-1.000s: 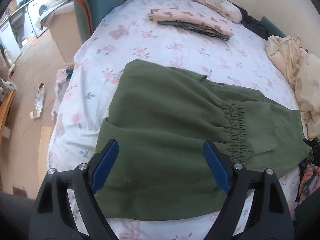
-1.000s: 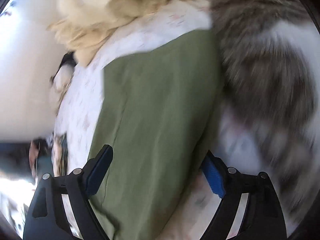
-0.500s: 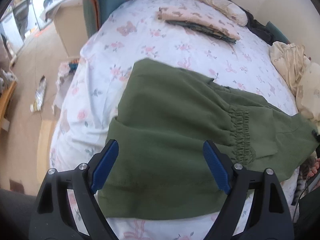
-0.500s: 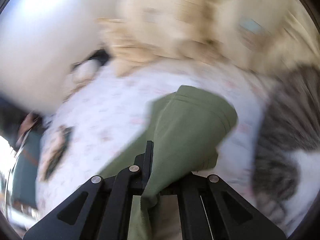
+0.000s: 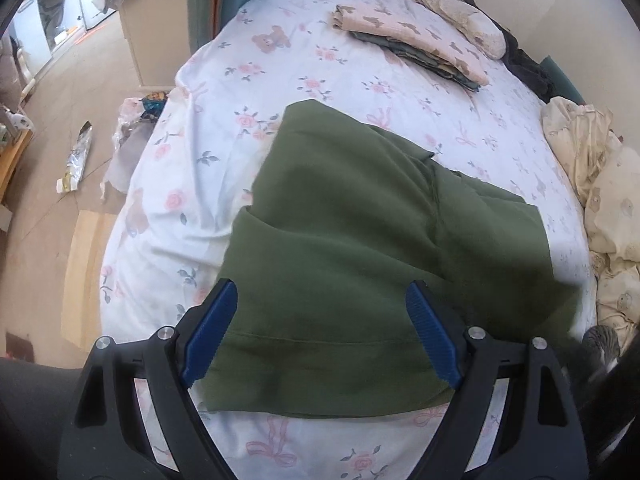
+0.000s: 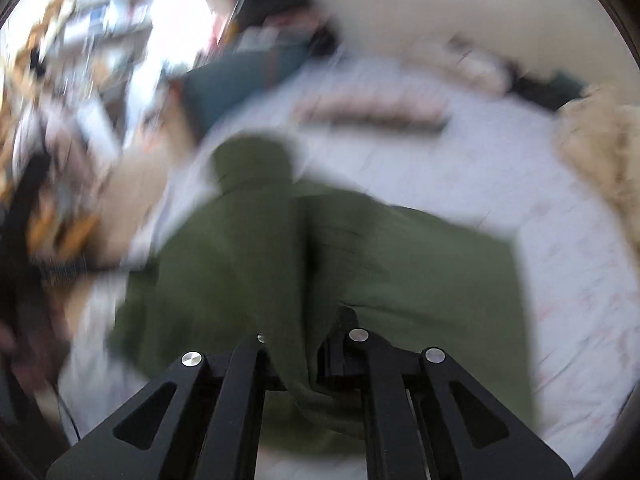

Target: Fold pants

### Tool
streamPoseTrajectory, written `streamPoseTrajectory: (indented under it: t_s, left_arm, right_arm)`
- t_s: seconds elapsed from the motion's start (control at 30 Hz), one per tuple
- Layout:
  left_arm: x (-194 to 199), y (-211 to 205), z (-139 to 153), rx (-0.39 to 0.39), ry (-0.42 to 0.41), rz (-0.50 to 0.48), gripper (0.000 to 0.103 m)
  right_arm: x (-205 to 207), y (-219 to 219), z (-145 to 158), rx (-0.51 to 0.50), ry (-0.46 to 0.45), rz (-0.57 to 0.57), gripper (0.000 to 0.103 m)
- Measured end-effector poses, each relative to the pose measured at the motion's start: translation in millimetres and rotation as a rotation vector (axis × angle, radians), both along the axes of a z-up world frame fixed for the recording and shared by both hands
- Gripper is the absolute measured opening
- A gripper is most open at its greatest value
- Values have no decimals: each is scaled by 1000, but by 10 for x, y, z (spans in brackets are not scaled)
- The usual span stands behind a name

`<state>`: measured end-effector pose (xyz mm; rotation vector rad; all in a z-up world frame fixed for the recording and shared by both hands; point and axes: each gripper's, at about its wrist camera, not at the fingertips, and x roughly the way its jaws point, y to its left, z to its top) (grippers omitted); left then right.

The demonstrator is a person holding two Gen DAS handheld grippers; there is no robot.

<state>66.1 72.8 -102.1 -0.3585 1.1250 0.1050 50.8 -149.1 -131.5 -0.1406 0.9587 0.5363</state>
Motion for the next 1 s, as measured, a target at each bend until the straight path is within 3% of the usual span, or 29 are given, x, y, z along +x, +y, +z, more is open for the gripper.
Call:
streamPoseTrajectory:
  t_s: [0.03,0.1,0.17,0.23,0.3,0.4,0.43,0.47,0.53,0.6,0.73,0.83,1.0]
  left_arm:
    - [-1,15,-6,-4,4,3,83]
    - [-4,41,-11,-14,11,9,83]
    - [-8,39,-3,-25,12,13,83]
    - [-5,5,7,-29,9,-1,83]
    - [3,-54,12,-24,6,-22,83]
    - [-6,-138,7,-14,3,-55,83]
    - [-11,-163,3,-6,2,-66,83]
    - [-11,-189,-1,4,1,-74,83]
    - [-13,-241,-14,17,1,-89,83]
    - [-3,-270,-21,24,2,-94,83]
    - [9,-279,-17,41,-8,-98,83]
    - [35,-285,4,39,-8,-115,83]
    - [398,-343,100,-20,16,-168,83]
  right_arm:
    - [-97,73,-99,-22,38,37,23]
    - [-208,131,-158,-27,82,96,31]
    - [-273,109,-72,18,118,122,59]
    - [-284,21,114,93,133,126,64]
    - [-275,-79,276,158,130,135,63]
    - [-124,-364,378,170,86,-11,62]
    - [-42,-438,337,159,97,-74,53]
    - [50,-506,256,155,123,-125,33]
    - [173,-557,-2,181,229,-205,12]
    - [217,-408,-220,224,308,-177,11]
    - [112,2,-485,185,392,-64,11]
    - [120,-125,-311,252,388,-101,11]
    - [237,-890,210,332,265,-348,15]
